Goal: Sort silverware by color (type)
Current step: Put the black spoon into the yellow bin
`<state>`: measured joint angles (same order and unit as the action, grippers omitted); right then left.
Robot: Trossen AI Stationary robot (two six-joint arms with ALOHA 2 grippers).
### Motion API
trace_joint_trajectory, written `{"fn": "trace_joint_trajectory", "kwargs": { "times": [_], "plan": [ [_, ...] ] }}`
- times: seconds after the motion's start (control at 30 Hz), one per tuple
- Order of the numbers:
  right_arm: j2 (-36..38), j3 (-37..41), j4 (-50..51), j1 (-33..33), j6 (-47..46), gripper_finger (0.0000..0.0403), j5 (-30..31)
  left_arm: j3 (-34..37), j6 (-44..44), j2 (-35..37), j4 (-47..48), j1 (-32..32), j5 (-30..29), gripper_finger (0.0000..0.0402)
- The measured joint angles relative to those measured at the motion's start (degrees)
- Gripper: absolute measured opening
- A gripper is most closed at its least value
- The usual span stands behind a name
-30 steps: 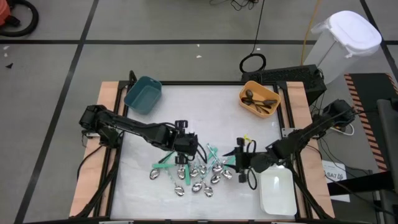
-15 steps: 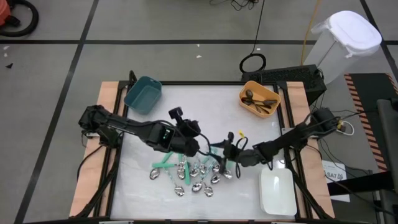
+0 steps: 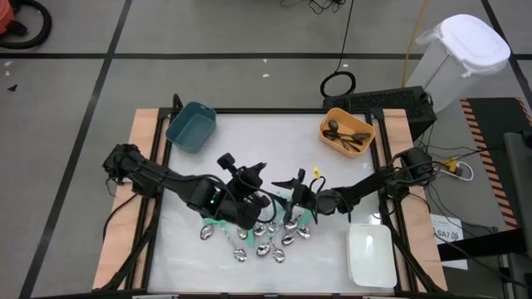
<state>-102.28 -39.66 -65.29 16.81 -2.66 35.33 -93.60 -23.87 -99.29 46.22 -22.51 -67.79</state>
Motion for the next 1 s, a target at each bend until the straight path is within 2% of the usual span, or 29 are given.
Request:
{"fn": "trace_joint_trajectory", "kwargs": {
  "times": [0.13,0.27,0.47,0.6,0.83,1.0],
  "plan": [
    [0.00,-1.25,0.15,-0.83,1.41,0.0169,-2.49,0.67,-4.67,0.00,0.70,-1.36,-5.71,0.0000],
    [0.00,-3.52,2.28,-1.04,4.97,0.0169,-2.37,0.67,-8.01,-0.73,0.57,-2.00,-10.23,0.0000],
    [0.00,-6.93,6.21,-1.15,10.74,0.0169,3.29,0.72,-13.41,-1.95,2.29,-1.84,-14.45,0.0000],
    [0.00,-8.45,8.40,-1.48,12.68,0.0169,5.57,0.72,-17.06,-2.45,3.71,-1.64,-15.64,0.0000],
    [0.00,-9.93,12.36,-3.14,11.31,0.0170,5.17,0.70,-19.47,-3.40,3.86,-1.54,-17.92,0.0000],
    [0.00,-9.99,12.32,-4.16,10.93,0.0197,5.20,0.71,-21.94,-4.06,4.37,-1.37,-18.18,0.0000]
  ]
}}
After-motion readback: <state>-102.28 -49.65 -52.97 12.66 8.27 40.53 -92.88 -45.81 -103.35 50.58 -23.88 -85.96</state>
